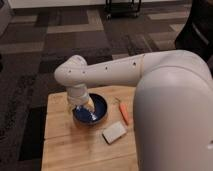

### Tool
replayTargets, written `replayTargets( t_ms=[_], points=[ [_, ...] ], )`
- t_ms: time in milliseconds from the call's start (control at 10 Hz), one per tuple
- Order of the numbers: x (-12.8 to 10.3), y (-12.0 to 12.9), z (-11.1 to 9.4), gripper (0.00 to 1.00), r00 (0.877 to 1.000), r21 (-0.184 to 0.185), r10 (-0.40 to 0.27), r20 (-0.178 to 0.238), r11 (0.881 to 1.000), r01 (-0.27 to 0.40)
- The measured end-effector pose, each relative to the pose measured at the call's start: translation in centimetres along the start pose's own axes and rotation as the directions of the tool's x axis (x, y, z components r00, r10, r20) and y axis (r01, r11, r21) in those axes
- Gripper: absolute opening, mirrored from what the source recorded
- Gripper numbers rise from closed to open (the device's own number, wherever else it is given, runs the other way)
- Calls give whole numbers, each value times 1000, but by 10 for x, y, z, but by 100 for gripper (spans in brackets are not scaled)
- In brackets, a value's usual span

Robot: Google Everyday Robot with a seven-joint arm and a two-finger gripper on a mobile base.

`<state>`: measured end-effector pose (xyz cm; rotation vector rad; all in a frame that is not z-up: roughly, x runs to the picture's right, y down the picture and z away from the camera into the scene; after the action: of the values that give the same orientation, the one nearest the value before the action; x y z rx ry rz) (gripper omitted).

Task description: Pick up the ceramic bowl

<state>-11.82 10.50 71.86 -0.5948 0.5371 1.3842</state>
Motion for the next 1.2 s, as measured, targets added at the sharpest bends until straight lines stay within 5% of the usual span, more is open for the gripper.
replayTargets(
  t_ms=[500,1200],
  points=[
    [-6,2,1,65,1000,-4,-8,2,1000,8],
    [-52,48,13,65,985,8,-172,28,985,171]
  ],
)
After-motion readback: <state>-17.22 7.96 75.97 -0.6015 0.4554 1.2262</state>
